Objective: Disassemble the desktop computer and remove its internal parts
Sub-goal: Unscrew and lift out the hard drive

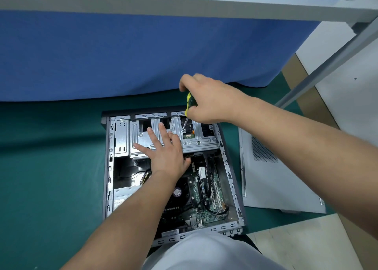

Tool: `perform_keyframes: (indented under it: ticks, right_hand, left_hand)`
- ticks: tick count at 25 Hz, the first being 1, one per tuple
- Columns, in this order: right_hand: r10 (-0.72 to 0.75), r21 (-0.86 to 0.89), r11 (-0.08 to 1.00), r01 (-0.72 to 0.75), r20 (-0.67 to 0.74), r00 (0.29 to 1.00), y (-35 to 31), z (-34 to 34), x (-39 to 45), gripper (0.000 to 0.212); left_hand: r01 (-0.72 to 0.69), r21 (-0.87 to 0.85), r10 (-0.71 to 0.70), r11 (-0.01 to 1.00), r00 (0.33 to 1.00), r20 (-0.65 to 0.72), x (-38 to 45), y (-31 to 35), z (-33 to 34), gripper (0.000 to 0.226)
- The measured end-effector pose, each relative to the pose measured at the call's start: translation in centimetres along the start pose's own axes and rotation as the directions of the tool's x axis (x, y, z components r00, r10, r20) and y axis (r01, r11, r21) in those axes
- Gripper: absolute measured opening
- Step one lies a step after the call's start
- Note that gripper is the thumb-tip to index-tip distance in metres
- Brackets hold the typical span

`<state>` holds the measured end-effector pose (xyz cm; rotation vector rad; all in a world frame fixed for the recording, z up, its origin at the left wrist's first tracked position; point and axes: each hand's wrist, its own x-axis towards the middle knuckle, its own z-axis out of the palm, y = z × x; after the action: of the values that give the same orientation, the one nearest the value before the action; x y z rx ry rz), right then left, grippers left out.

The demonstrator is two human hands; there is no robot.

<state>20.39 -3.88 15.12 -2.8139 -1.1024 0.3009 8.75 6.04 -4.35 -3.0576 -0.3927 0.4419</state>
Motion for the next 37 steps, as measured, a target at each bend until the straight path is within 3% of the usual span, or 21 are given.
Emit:
perform_keyframes:
  ticks: [3, 6, 8, 10, 12, 14, 17, 25, 28, 30, 32, 33, 35, 37]
  right_hand:
    - [0.111, -0.22, 0.965, -0.143, -0.149, 0.983, -0.4, 0.5, 0.2, 0.04]
    - [-0.002, -0.011, 1.0, 0.002, 0.002, 1.0, 0.1, 0.1, 0.2, 0.021]
    - [-0.02, 0.076, 0.997, 0.015, 0.061, 0.998, 0.2, -0.4, 0.0, 0.03]
    - [0.087, -0.023, 0.996, -0.087, -0.005, 0.996, 0.2, -0.1, -0.1, 0.03]
    - [0.092, -0.107, 0.99, -0.095, -0.034, 0.995, 0.4, 0.1, 0.0, 0.028]
    - [0.0, 0.053, 0.999, -0.002, 0.041, 0.999, 0.6, -0.2, -0.3, 0.004]
    - [-0.022, 0.151, 0.989, 0.009, 0.084, 0.996, 0.8, -0.3, -0.9, 0.025]
    - [0.165, 0.309, 0.94, -0.142, -0.049, 0.985, 3.2, 0.1, -2.2, 0.021]
    - [0.336, 0.513, 0.834, -0.202, -0.183, 0.924, 4.3, -0.4, -2.8, 0.024]
    - [0.466, 0.66, 0.737, -0.147, -0.337, 0.818, 4.7, -1.1, -3.0, 0.027]
    - [0.513, 0.686, 0.725, -0.067, -0.471, 0.718, 4.8, -1.4, -2.8, 0.031]
    - [0.507, 0.677, 0.734, -0.05, -0.497, 0.704, 4.5, -1.4, -2.5, 0.027]
    - [0.428, 0.641, 0.767, -0.034, -0.472, 0.771, 3.7, -0.5, -1.8, 0.012]
    - [0.275, 0.478, 0.873, -0.092, -0.328, 0.904, 3.0, 1.5, -1.1, 0.009]
  left_hand:
    - [0.001, -0.002, -0.001, 1.0, 1.0, -0.003, 0.0, 0.0, 0.1, 0.107]
    - [-0.002, -0.004, 0.002, 1.0, 1.0, 0.0, 0.0, 0.0, 0.0, 0.107]
    - [-0.001, -0.003, 0.001, 1.0, 1.0, -0.001, 0.0, 0.0, 0.0, 0.107]
    - [-0.001, -0.004, 0.001, 1.0, 1.0, -0.001, 0.0, 0.0, 0.0, 0.106]
    - [-0.001, -0.005, 0.001, 1.0, 1.0, -0.002, 0.0, 0.0, 0.0, 0.106]
    - [-0.001, -0.005, 0.001, 1.0, 1.0, -0.001, -0.1, 0.0, -0.1, 0.106]
    - [-0.001, -0.006, 0.001, 1.0, 1.0, -0.001, -0.1, 0.0, 0.0, 0.106]
    - [-0.002, -0.005, 0.002, 1.0, 1.0, -0.008, -0.1, 0.0, 0.1, 0.105]
    - [-0.004, 0.0, 0.004, 1.0, 1.0, -0.007, -0.1, 0.0, 0.2, 0.106]
    - [-0.004, 0.008, 0.004, 1.0, 1.0, -0.008, -0.1, 0.0, 0.2, 0.107]
    - [-0.003, 0.009, 0.003, 1.0, 1.0, -0.007, -0.2, 0.0, 0.2, 0.107]
    - [-0.002, 0.01, 0.002, 1.0, 1.0, -0.008, -0.2, 0.0, 0.2, 0.108]
    - [-0.002, 0.009, 0.002, 1.0, 1.0, -0.01, -0.2, 0.0, 0.2, 0.108]
    - [-0.001, 0.002, 0.001, 1.0, 1.0, -0.011, -0.2, 0.0, 0.1, 0.108]
